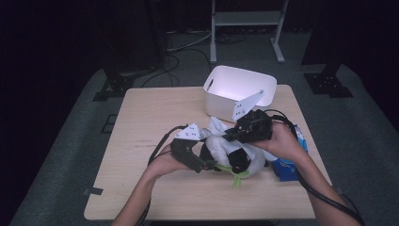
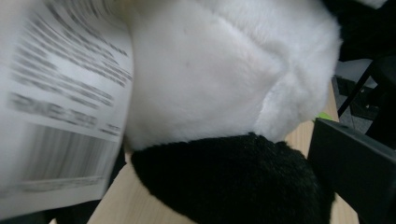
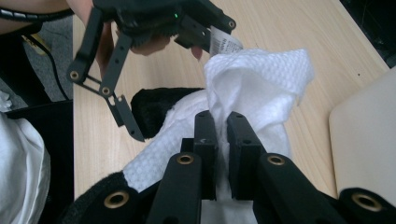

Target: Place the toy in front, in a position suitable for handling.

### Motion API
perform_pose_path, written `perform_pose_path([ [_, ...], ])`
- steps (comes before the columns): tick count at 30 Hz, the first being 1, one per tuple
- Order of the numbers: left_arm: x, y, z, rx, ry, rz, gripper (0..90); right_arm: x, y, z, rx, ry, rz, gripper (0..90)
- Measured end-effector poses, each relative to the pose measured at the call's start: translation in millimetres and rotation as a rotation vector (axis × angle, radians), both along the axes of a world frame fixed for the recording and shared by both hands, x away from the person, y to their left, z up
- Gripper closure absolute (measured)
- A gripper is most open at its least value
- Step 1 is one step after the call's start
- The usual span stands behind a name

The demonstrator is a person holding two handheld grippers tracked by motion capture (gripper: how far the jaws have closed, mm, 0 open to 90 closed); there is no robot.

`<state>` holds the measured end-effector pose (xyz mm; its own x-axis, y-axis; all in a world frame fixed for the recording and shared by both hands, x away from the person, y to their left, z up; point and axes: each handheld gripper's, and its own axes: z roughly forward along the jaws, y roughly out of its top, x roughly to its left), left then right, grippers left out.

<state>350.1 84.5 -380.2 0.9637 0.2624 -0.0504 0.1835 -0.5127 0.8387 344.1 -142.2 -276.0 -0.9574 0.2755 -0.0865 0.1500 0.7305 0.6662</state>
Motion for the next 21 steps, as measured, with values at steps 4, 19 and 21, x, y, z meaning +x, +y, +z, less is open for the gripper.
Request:
perform_pose_path([
  [4,5.5,-9.3,-2.2,-0.017,-0.012,0.007,2.2,-0.2,-8.9,-0.8,0.013,0.005,-0.008,82.9],
  [19,-4.4,-16.4,18.7,0.049,-0.104,0.031,47.0,1.1,-27.0,-0.6,0.075,0.012,-0.035,82.9],
  [21,-7.3,-13.0,24.3,0.065,-0.113,0.042,47.1,0.6,-24.6,1.2,0.075,0.004,-0.029,82.9],
])
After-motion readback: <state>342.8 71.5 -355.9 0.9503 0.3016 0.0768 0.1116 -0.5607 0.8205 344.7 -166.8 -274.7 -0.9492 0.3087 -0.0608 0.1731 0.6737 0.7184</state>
